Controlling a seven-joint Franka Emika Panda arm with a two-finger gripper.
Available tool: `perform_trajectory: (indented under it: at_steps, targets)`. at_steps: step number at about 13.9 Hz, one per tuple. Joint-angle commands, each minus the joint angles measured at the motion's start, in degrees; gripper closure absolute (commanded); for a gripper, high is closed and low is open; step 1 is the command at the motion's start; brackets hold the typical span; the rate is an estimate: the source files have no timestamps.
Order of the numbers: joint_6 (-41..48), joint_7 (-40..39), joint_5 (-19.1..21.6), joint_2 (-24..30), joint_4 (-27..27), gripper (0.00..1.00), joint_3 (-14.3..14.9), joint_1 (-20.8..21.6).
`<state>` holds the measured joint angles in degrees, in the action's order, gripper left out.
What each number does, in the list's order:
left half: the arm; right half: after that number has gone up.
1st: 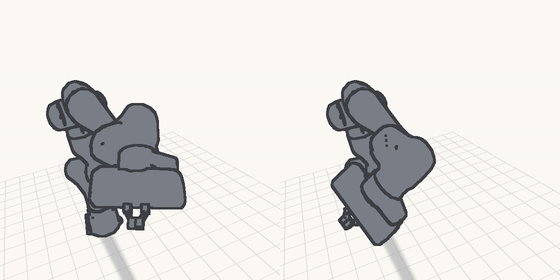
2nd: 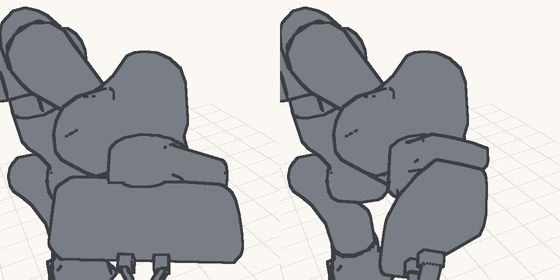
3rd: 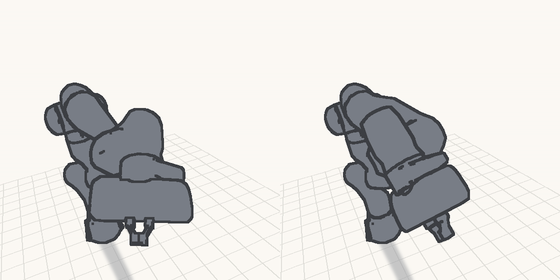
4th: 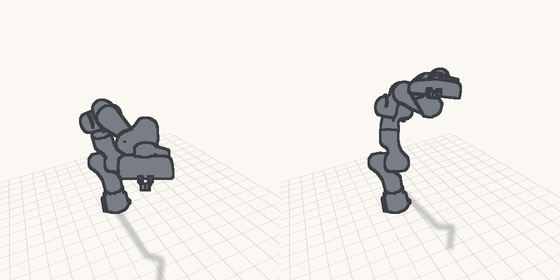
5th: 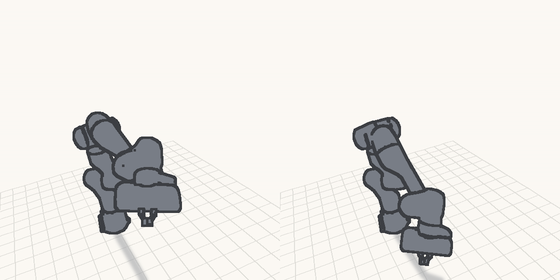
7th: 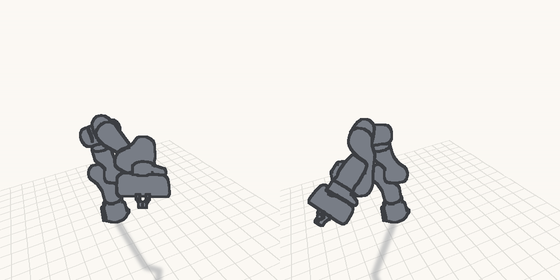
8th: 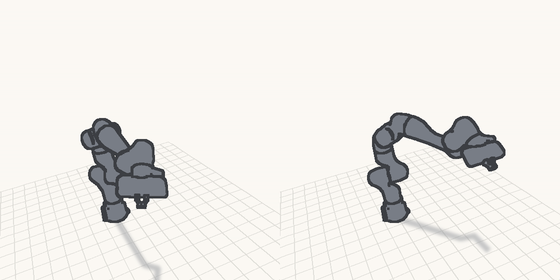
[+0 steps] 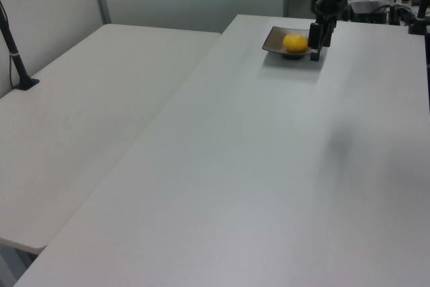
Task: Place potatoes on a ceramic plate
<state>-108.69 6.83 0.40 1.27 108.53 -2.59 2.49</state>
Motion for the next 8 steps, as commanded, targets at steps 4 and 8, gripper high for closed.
perform_trajectory:
  at_steps: [4, 8]
  targets:
    - [-0.21, -1.64, 1.10, -0.13, 0.45, 0.00, 0.92, 0.67]
    - [-1.08, -2.08, 0.22, -0.22, 0.45, 0.00, 0.92, 0.32]
